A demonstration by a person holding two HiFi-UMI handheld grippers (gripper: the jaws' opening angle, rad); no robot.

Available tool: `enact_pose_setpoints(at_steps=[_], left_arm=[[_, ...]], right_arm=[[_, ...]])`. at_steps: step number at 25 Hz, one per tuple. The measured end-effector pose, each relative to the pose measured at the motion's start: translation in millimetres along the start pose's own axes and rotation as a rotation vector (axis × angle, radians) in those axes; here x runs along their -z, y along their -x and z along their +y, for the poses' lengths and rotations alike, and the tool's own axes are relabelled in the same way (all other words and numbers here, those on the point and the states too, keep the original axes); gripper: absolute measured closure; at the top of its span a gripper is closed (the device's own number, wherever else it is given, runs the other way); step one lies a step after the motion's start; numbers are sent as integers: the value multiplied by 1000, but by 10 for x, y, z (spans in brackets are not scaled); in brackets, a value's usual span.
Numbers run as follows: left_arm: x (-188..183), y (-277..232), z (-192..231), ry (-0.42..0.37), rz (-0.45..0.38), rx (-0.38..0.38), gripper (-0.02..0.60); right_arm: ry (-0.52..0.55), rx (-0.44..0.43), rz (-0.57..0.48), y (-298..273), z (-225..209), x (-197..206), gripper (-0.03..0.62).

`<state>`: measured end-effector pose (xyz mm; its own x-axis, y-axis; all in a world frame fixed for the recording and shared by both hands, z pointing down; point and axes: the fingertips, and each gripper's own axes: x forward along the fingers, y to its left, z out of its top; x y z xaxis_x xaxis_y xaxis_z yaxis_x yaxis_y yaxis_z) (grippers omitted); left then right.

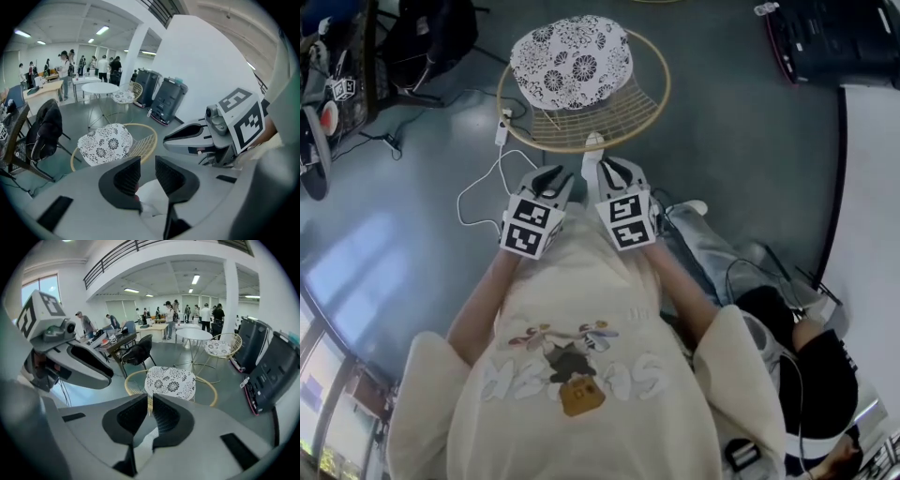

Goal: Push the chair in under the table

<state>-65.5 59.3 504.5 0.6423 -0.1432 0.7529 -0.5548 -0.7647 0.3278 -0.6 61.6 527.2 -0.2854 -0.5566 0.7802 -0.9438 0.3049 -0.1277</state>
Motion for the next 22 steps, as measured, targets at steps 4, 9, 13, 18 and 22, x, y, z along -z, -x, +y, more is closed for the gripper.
enact_pose_setpoints(at_steps=[4,9,13,18,22], left_arm=[[-71,-267,45,12,57,16,483],[6,-662,137,-159,178,-20,474],[156,-888,189,-326,296,32,474],[247,-1071,184,-439,396,138,474],[292,-1261,200,-559,442,168,474]], right_arm=[[76,-56,67,-174,-201,87,490],[367,-193,174,-449,-335,212,479],[825,-247,260,-640,-434,430,479],[1098,-312,337,-791,-542,579,479],[1161,-334,378,-927,-671,643,479]])
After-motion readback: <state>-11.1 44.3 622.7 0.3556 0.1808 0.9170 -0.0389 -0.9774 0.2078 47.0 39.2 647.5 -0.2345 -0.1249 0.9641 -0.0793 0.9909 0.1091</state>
